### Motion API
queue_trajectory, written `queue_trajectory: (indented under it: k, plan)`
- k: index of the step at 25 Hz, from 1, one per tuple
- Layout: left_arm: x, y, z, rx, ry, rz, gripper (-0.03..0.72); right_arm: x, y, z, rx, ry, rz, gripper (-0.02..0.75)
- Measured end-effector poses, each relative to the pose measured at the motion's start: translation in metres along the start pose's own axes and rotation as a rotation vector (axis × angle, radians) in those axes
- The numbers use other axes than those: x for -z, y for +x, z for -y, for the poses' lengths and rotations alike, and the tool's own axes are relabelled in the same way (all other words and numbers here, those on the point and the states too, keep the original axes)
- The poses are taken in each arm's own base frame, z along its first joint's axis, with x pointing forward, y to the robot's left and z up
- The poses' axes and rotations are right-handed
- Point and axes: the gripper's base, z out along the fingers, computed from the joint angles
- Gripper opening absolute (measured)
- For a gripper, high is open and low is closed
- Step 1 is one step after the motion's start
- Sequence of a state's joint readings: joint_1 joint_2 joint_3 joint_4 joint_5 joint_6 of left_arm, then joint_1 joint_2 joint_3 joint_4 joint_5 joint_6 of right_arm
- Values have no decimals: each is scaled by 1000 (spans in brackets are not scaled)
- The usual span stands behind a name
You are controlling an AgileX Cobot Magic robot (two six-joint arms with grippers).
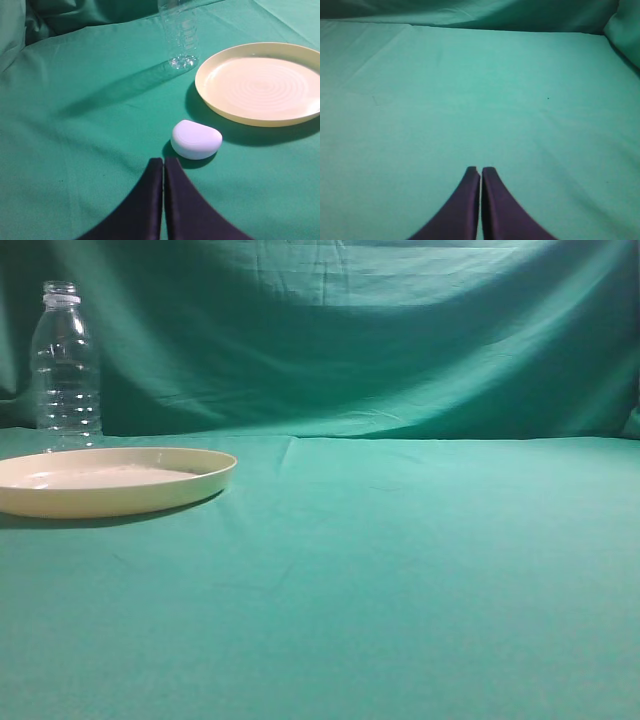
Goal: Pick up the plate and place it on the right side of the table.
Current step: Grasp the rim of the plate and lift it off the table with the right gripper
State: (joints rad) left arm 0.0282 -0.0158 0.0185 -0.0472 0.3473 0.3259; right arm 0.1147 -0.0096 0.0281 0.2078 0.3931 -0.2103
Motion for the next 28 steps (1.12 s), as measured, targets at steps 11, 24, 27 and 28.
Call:
queue_trajectory:
  k: [11, 24, 27, 28]
  plan:
    - [0, 0, 0, 0, 0, 0, 0, 4, -27, 3, -288, -11, 304, 0]
    - [0, 0, 0, 0, 0, 0, 0, 26, -98, -6, -37, -71, 281, 0]
    - [0, 0, 0, 0, 0, 0, 0, 17, -117, -11, -17, -131, 138, 0]
    - [0, 0, 0, 0, 0, 0, 0, 13, -121, -13, -11, -153, 81, 0]
